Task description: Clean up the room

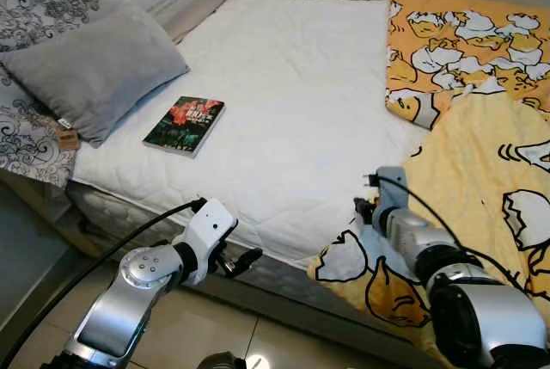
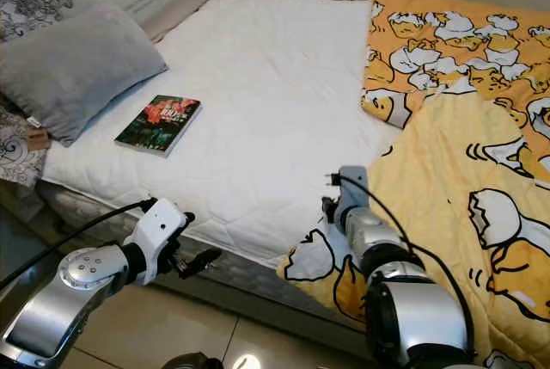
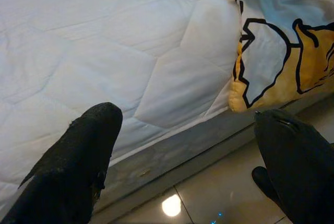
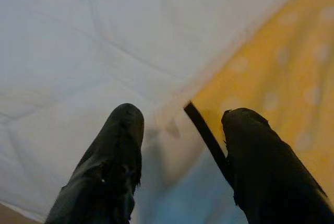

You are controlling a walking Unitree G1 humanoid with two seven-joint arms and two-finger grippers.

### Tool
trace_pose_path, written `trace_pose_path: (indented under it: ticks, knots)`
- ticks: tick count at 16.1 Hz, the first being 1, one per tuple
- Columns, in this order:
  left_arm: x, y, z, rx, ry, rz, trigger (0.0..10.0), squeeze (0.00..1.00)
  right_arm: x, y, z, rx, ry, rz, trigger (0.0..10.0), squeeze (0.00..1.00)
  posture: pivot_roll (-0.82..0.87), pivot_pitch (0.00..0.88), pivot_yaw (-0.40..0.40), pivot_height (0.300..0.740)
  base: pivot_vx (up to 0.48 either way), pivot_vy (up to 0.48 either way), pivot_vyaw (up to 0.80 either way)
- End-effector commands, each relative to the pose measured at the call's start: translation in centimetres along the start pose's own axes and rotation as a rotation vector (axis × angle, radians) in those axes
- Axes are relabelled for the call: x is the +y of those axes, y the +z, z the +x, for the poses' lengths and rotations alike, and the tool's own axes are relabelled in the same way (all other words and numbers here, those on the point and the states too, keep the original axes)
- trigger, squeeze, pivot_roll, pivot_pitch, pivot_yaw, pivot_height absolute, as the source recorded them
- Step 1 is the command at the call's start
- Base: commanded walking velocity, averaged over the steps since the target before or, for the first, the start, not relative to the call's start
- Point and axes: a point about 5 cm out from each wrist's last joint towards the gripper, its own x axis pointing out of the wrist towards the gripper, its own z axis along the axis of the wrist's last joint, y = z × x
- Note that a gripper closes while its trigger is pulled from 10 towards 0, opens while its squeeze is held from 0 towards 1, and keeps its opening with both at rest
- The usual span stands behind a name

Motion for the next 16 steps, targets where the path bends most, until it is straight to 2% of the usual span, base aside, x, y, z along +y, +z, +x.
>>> trace_pose_path:
  ticks: [1, 5, 6, 7, 10, 13, 14, 15, 16]
  knots:
    - [0.1, 0.0, -0.2, 0.003, 0.015, 0.011, 10.0, 0.0, 0.5, 0.3, 0.1, 0.011, -0.02, -0.027, 10.0, 1.0, 0.07, 0.029, 0.018, 0.74, 0.0, 0.0, 0.0]
    - [0.0, 0.1, -0.3, 0.003, 0.014, 0.01, 10.0, 0.0, 2.2, 0.2, 0.2, 0.017, -0.011, -0.082, 10.0, 1.0, 0.09, 0.044, 0.008, 0.74, 0.0, 0.0, 0.0]
    - [0.0, 0.0, -0.4, 0.008, 0.015, 0.012, 10.0, 0.0, 2.7, 0.1, 0.2, 0.025, -0.003, -0.125, 10.0, 0.24, 0.1, 0.049, 0.003, 0.74, 0.0, 0.0, 0.0]
    - [-0.2, -0.3, -0.7, 0.019, 0.019, 0.011, 10.0, 0.0, 2.8, -0.3, 0.2, 0.044, -0.037, -0.187, 10.0, 0.0, 0.1, 0.058, -0.003, 0.74, 0.0, 0.0, 0.0]
    - [-0.6, -0.4, -1.0, 0.022, 0.017, 0.008, 10.0, 0.0, 2.7, -1.4, 0.1, 0.092, -0.084, -0.286, 10.0, 0.0, 0.13, 0.061, -0.01, 0.74, 0.0, 0.0, 0.0]
    - [-0.8, -0.6, -1.4, 0.03, 0.016, 0.008, 10.0, 0.0, 2.4, -2.2, 0.1, 0.11, -0.14, -0.344, 10.0, 0.0, 0.15, 0.069, -0.006, 0.74, 0.0, 0.0, 0.0]
    - [-0.8, -0.7, -1.5, 0.035, 0.014, 0.009, 10.0, 0.0, 1.8, -2.4, 0.0, 0.119, -0.179, -0.336, 10.0, 0.0, 0.15, 0.068, -0.005, 0.74, 0.0, 0.0, 0.0]
    - [-0.8, -0.6, -1.5, 0.037, 0.015, 0.009, 10.0, 0.0, 0.9, -2.2, 0.0, 0.111, -0.226, -0.287, 10.0, 0.0, 0.14, 0.064, -0.008, 0.74, 0.0, 0.0, 0.0]
    - [-0.8, -0.6, -1.4, 0.037, 0.015, 0.009, 10.0, 0.0, 0.8, -2.1, 0.0, 0.109, -0.231, -0.268, 10.0, 0.0, 0.14, 0.061, -0.01, 0.74, 0.0, 0.0, 0.0]
